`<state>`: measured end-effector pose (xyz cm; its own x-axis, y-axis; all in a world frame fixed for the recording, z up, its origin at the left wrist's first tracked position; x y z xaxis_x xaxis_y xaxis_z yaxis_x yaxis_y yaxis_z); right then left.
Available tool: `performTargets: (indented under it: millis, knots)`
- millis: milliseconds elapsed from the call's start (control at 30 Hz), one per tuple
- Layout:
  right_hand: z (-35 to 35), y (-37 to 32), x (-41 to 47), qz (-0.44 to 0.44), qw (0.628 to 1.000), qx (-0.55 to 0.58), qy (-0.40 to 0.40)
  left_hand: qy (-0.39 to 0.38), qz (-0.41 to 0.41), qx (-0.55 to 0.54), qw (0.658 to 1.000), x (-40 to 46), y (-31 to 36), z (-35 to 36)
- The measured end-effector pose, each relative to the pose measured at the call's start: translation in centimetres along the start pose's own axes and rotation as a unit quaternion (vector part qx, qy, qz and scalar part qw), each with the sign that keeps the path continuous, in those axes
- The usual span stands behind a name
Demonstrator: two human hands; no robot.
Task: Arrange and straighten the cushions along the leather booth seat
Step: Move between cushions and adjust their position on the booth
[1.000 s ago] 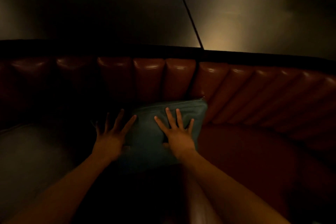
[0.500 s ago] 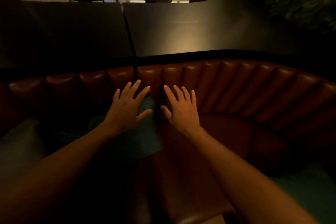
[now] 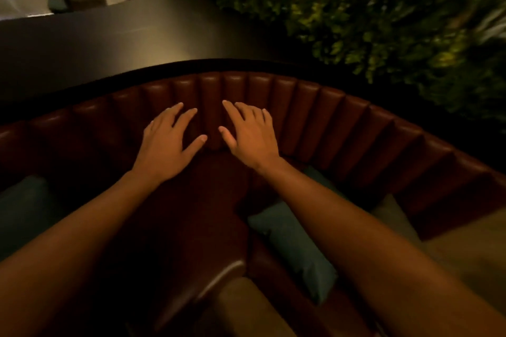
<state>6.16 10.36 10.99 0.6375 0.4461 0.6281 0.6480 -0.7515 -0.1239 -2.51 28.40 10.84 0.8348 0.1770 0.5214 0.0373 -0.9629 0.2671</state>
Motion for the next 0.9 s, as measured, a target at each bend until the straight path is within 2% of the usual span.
performTargets:
  millis: [200, 400, 633, 900]
  knots:
    - [-6.2, 11.7, -2.9, 0.079, 0.994, -0.068, 0.021, -0.013, 0.100, -0.046, 0.994, 3.8, 11.6, 5.1]
    - [-10.5, 18.9, -6.1, 0.154, 0.981, -0.113, 0.031, -0.027, 0.162, -0.085, 0.983, 6.5, 19.5, 8.2]
    - [-12.9, 23.9, -9.8, 0.244, 0.957, -0.153, 0.036, -0.065, 0.219, -0.134, 0.964, 7.9, 24.4, 11.7]
    - [-12.3, 26.5, -14.2, 0.322, 0.928, -0.186, 0.023, -0.110, 0.257, -0.148, 0.949, 7.4, 25.3, 15.8]
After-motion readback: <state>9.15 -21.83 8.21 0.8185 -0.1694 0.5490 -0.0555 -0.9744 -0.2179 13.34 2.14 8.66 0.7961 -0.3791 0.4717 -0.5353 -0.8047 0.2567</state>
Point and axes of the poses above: each hand's wrist, its own x-axis towards the middle knuckle, its own z-axis out of the palm, y = z × x, the point moved 4 cm from there along x, towards the middle knuckle, and after that the axes turned 11 degrees about y, right-handed, at the moved point
